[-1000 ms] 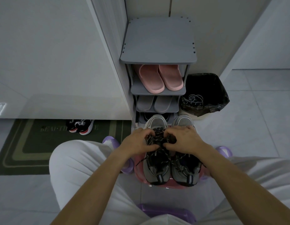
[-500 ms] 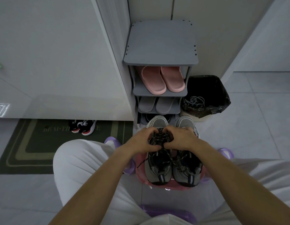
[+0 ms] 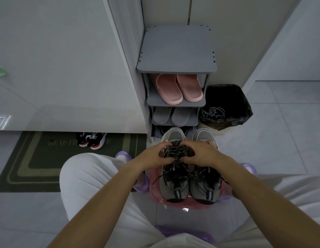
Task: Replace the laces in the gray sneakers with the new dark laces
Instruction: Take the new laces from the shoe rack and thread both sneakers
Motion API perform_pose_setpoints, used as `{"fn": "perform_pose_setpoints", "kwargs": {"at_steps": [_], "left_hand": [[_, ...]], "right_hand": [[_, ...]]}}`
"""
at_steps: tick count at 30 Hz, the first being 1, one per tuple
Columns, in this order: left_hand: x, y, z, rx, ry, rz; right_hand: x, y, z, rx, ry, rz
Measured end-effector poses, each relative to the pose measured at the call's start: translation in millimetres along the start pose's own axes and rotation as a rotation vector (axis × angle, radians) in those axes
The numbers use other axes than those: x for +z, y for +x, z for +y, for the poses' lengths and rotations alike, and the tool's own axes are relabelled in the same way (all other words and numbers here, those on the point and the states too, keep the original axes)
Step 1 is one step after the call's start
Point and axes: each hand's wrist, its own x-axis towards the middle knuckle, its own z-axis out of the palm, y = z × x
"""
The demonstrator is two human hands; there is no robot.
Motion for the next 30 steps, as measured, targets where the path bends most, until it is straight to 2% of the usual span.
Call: {"fn": "perform_pose_setpoints", "kwargs": {"at_steps": [8,13,18,21,23,26,28,30], "left_hand": [[3.2,-9.2,3.8,-0.003,0.025,0.105],[9.6,-25.7,11.7,0.022,0.051,0.282],[25.1,-42.1,28.6,0.060,0.560,0.204],[32.7,-42.8,36.8,0.042,0.705,0.180],[33.3,-41.4,40.1,0.006,0.548,0.226],[28.8,-35.5,42.7,-0.056,0.036,0.288],[25.9,-31.7,45.9,-0.099,-0.268,0.266],[24.8,-30.5,47.6,-0.125,-0.405,0.248]], "right_hand": [[1.6,-12.8,-0.4,-0.003,-0.002,0.057],[2.0,-34.5,0.4,-0.049,-0.023,0.300],[10.6,-47.2,-26.0,0.018,-0.254,0.023],[16.5,-47.8,-30.4,0.037,-0.176,-0.022],[9.6,-44.7,-24.8,0.052,-0.020,-0.004],[-7.3,-39.8,-21.0,0.074,0.328,0.077],[-11.6,-37.1,-26.2,0.095,0.636,0.074],[-10.4,-34.0,-33.0,0.123,0.845,0.049]]}}
